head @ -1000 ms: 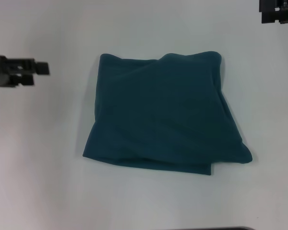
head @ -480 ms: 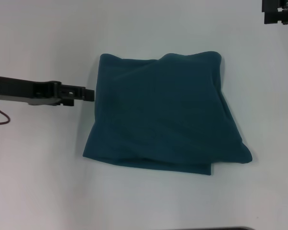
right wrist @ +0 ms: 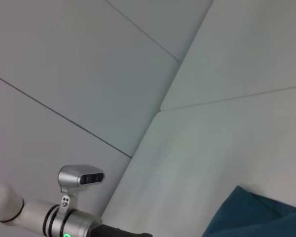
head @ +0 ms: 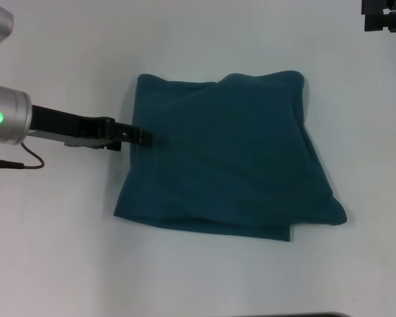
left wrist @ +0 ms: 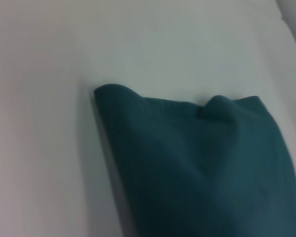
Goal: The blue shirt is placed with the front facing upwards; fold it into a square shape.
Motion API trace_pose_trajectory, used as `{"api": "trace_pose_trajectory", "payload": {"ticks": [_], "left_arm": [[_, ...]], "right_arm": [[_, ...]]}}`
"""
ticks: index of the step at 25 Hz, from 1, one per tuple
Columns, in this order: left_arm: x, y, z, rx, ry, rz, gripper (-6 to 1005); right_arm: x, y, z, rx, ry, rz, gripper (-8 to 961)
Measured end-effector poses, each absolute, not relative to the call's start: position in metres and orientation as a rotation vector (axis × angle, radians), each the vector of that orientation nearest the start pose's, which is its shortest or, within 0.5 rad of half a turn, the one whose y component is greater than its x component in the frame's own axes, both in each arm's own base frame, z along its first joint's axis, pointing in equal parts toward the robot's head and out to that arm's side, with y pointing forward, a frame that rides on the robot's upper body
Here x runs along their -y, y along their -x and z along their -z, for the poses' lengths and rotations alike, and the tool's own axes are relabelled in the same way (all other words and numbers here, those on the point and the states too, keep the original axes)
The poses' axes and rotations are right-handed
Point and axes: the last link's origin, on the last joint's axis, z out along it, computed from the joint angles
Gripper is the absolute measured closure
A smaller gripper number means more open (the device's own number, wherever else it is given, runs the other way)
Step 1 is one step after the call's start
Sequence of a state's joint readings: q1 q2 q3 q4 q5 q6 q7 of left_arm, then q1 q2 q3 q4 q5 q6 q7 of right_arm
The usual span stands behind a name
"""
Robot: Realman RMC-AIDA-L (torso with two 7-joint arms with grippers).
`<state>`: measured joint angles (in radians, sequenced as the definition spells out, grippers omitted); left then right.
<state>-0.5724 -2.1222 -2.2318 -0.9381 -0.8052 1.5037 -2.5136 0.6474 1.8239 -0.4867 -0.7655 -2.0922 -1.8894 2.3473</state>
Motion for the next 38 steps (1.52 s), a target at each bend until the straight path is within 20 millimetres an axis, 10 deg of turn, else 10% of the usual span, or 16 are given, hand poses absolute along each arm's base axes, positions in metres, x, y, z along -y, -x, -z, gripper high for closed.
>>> {"api": "trace_pose_trajectory", "payload": {"ticks": [18, 38], "left_arm": [[-0.357, 0.229, 0.047, 1.785, 2.395, 0.03, 181], [-0.348, 0.24, 0.014, 1.901, 2.315, 0.201, 732]], "right_arm": [[-0.354, -0.246, -0.141, -1.619, 2.503, -0.795, 8], [-0.355, -0.247, -0.14, -1.632, 2.493, -0.796, 8]]}}
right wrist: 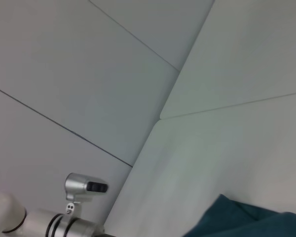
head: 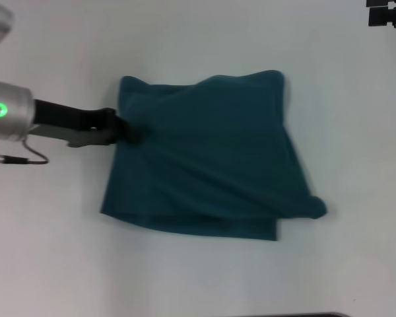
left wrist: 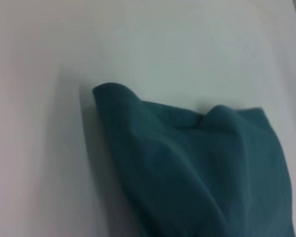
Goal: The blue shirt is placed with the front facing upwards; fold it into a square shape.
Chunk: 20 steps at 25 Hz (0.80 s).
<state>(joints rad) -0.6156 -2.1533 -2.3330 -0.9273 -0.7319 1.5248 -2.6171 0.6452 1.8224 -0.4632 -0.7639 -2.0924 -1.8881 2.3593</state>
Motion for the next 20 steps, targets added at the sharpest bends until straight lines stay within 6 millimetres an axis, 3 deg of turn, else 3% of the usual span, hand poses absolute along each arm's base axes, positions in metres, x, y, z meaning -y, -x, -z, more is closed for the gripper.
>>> {"api": "trace_pose_trajectory", "payload": {"ticks": [5, 10, 17, 20], "left_arm": [[-0.339, 0.261, -0.004, 1.95, 2.248, 0.216, 882], [-0.335, 0.269, -0.009, 1.985, 2.244, 0.191, 886], [-0.335, 0.26, -0.018, 1.907, 2.369, 0.145, 889], [-0.337, 0.263, -0.029, 1.896, 2.336, 0.147, 890]], "right_arm": [[-0.355, -0.247, -0.14, -1.631, 2.487, -0.797, 9], [-0.357, -0.244, -0.141, -1.623, 2.495, -0.799, 9], [-0.357, -0.244, -0.14, -1.625, 2.494, -0.801, 9], [-0.357, -0.244, -0.14, -1.625, 2.494, -0.801, 9]]}}
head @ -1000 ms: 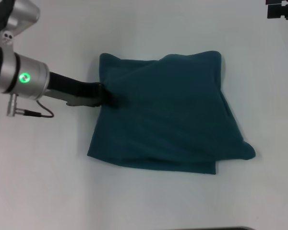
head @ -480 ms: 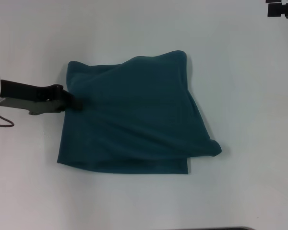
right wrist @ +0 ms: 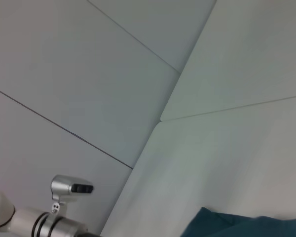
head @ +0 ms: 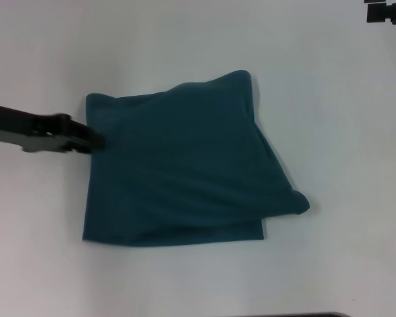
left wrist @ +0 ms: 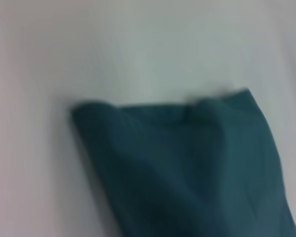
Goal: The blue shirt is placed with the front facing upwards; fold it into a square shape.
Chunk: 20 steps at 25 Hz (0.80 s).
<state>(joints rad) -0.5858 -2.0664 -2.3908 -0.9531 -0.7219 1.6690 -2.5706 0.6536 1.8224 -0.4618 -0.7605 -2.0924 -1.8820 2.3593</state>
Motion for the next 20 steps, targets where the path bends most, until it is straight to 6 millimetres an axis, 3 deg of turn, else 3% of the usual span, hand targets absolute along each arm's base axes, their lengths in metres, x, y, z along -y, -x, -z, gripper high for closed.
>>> {"api": "trace_pose_trajectory", "payload": {"ticks": [3, 8, 13, 20], "left_arm": [[-0.341, 0.271, -0.049, 1.923, 2.24, 0.216, 835], [-0.341, 0.266, -0.068, 1.985, 2.178, 0.537, 683], [-0.336, 0.254, -0.045, 2.097, 2.221, 0.699, 467], [-0.337, 0.261, -0.005, 2.204, 2.15, 0.687, 91]], "right_arm": [[-0.358, -0.244, -0.14, -1.624, 2.494, -0.802, 9], [-0.357, -0.245, -0.139, -1.628, 2.494, -0.8, 9], [-0.354, -0.248, -0.139, -1.638, 2.491, -0.803, 8], [-0.351, -0.251, -0.137, -1.649, 2.487, -0.801, 8]]}}
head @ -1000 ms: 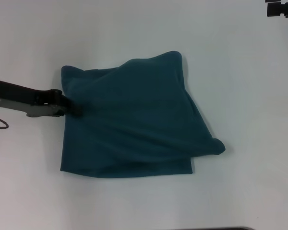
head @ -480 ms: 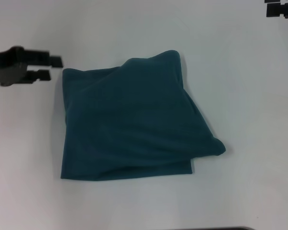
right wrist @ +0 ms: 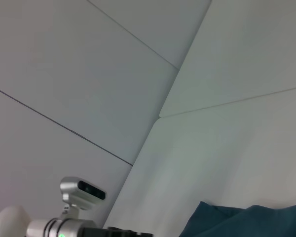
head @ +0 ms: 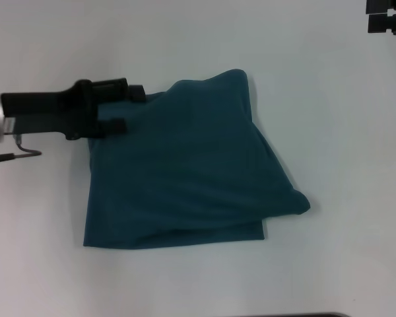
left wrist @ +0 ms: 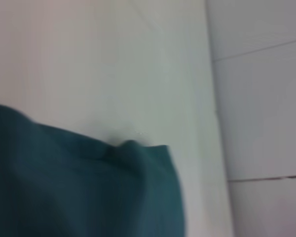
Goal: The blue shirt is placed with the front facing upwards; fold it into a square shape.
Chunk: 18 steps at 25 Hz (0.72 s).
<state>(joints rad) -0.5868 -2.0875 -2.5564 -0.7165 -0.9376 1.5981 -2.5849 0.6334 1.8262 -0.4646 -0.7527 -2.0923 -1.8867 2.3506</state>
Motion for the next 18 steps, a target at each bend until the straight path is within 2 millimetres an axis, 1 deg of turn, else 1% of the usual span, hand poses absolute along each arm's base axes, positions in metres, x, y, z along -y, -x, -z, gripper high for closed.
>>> {"api": "trace_pose_trajectory", "payload": {"ticks": [3, 9, 13, 16, 18], "left_arm": [[-0.339, 0.269, 0.005, -2.246, -2.146, -0.644, 91], [-0.343, 0.278, 0.014, -2.311, -2.181, -0.582, 90], [-0.345, 0.279, 0.008, -2.316, -2.19, -0.603, 90], [-0.345, 0.272, -0.003, -2.256, -2.19, -0.674, 90], [-0.344, 0.267, -0.007, -2.233, -2.193, -0.704, 90]], "right_arm": [[-0.351, -0.251, -0.137, -1.651, 2.487, -0.803, 8], [-0.351, -0.252, -0.136, -1.654, 2.486, -0.806, 9], [-0.351, -0.252, -0.136, -1.655, 2.484, -0.806, 9], [-0.35, -0.252, -0.136, -1.656, 2.485, -0.807, 8], [-0.35, -0.252, -0.136, -1.657, 2.484, -0.808, 8]]}}
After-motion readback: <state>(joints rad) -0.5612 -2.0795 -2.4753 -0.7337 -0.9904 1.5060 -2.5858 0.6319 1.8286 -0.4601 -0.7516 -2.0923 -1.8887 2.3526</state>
